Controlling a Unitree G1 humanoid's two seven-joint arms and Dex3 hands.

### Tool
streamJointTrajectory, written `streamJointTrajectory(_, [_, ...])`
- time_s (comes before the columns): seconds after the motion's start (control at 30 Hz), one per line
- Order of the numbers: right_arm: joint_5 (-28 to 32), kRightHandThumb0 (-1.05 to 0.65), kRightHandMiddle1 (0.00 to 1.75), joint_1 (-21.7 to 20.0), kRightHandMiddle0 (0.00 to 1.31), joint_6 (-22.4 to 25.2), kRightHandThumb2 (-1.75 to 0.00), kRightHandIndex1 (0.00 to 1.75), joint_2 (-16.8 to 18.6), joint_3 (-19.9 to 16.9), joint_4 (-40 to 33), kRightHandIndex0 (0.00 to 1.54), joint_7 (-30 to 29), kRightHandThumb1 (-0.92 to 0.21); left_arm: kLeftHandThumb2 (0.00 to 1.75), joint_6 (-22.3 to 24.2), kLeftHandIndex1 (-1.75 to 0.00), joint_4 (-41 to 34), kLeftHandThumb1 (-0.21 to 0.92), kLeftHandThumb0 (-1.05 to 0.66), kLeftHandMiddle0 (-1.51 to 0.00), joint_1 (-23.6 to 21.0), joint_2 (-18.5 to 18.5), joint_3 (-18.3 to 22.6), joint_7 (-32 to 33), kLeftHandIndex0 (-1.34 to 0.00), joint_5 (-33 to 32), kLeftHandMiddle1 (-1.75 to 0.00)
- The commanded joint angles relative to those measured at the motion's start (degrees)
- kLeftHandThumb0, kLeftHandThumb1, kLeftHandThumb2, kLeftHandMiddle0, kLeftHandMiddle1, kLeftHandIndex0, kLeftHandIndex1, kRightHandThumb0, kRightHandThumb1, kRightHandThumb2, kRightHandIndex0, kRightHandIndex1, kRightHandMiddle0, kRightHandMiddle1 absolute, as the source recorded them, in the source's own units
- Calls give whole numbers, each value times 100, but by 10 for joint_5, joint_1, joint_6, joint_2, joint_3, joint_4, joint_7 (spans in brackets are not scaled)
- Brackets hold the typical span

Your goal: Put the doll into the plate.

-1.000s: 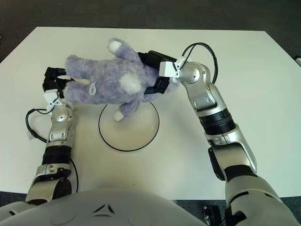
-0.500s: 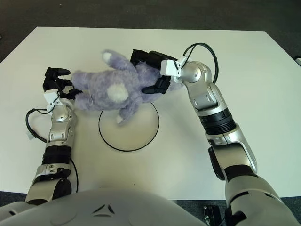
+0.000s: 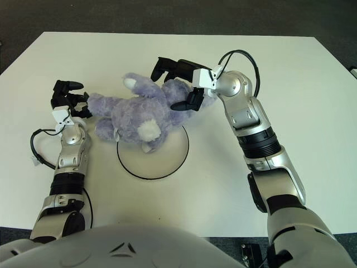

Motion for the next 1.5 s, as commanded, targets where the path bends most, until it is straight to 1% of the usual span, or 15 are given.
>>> streamJointTrajectory(0.0, [16,-18,104,-10,0,-4,-126,97,-11,-12,7,0,9,-4,150,6,-175,14,17,-1,-61,20,-1,4,0,-60,-2,-175])
streamJointTrajectory(0.2, [30,-15,104,-11,0,2,-127,93,-10,-19,10,0,14,-4,149,4,-175,15,17,-1,-61,20,0,4,1,-59,0,-175])
streamJointTrajectory(0.43, [49,-6,104,-10,0,7,-131,87,-13,-28,15,0,24,-3,149,4,-175,16,17,-1,-60,19,-1,3,6,-59,4,-175])
streamJointTrajectory(0.6, [65,-1,102,-13,0,21,-134,80,-18,-31,16,0,39,-2,149,0,-175,15,18,-1,-60,20,0,1,7,-59,7,-175])
streamJointTrajectory(0.67, [74,1,100,-16,0,29,-135,74,-23,-34,18,0,48,-1,149,0,-175,16,18,-1,-60,20,1,-1,7,-59,9,-175])
streamJointTrajectory(0.87, [78,-2,95,-21,0,29,-135,64,-33,-36,21,0,53,-2,150,-4,-175,17,17,-1,-61,21,2,-1,6,-60,10,-175])
streamJointTrajectory(0.97, [84,-5,94,-24,0,45,-134,58,-40,-42,18,0,57,-3,150,2,-175,16,16,-1,-61,21,2,-1,2,-60,6,-175])
streamJointTrajectory(1.07, [91,-3,92,-26,0,80,-134,52,-43,-48,10,0,60,-3,151,2,-175,16,16,-1,-61,20,0,1,2,-60,4,-175])
streamJointTrajectory(1.27, [106,10,92,-34,0,149,-140,41,-40,-62,-2,0,51,-4,150,5,-175,14,16,-1,-61,21,0,0,-2,-60,1,-175])
streamJointTrajectory(1.37, [112,16,95,-40,0,167,-143,38,-41,-67,-1,0,51,-5,150,6,-175,13,16,-1,-61,21,-1,1,-4,-60,-2,-175])
streamJointTrajectory(1.47, [111,19,98,-43,0,170,-146,37,-42,-68,2,0,47,-5,150,7,-175,13,17,-1,-61,20,-2,2,-5,-60,-5,-175])
